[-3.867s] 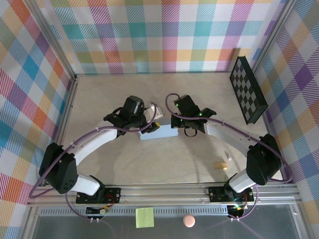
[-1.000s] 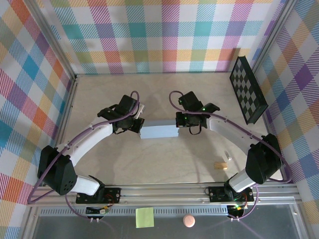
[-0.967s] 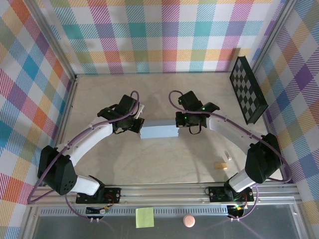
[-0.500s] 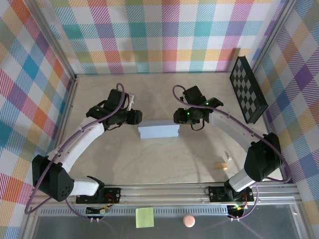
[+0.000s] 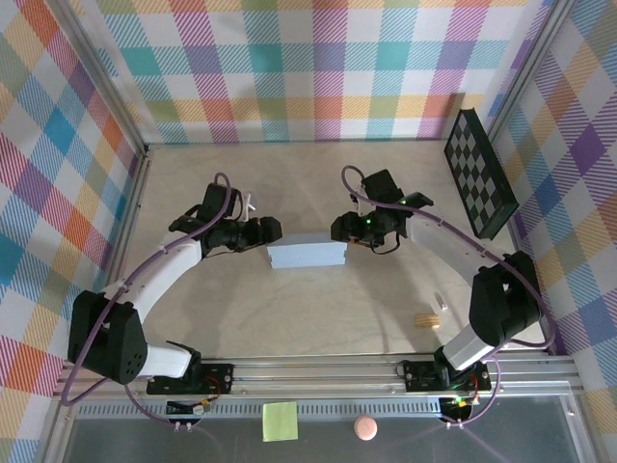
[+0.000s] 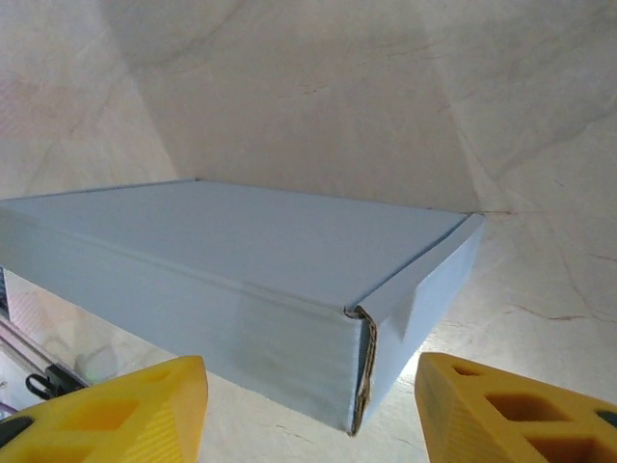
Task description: Fold the paper box
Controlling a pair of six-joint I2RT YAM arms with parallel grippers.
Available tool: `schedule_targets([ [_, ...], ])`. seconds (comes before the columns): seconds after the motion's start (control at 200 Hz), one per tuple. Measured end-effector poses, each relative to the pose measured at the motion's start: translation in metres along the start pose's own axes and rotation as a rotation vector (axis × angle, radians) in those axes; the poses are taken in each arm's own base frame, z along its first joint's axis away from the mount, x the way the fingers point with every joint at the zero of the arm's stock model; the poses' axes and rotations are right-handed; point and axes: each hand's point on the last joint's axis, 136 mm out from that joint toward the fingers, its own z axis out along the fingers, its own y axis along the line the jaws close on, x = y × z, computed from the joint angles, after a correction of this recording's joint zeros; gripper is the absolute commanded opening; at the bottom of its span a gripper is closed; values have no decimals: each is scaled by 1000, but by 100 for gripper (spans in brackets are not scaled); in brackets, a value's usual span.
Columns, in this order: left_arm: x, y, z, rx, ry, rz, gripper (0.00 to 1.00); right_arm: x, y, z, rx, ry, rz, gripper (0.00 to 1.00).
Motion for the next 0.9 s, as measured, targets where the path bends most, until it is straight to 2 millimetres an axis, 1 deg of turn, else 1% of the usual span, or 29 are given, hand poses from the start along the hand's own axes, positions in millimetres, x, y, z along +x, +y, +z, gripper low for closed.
schedule_targets([
  [0.12, 2, -3, 4, 28, 19, -19, 69, 2, 1, 4, -15, 18, 13, 60],
  [0.37, 3, -6, 8, 49, 34, -33, 68, 0, 4, 3, -39, 18, 20, 60],
  [0.595, -6, -5, 11, 48, 12, -51, 68, -4, 6, 5, -56, 18, 12, 60],
  [0.695, -19, -8, 12, 37, -7, -43, 68, -13, 7, 5, -43, -5, -14, 60],
  [0.9, -65, -28, 7, 36, -108, 51, 68, -46, 6, 3, 17, -115, -118, 60],
])
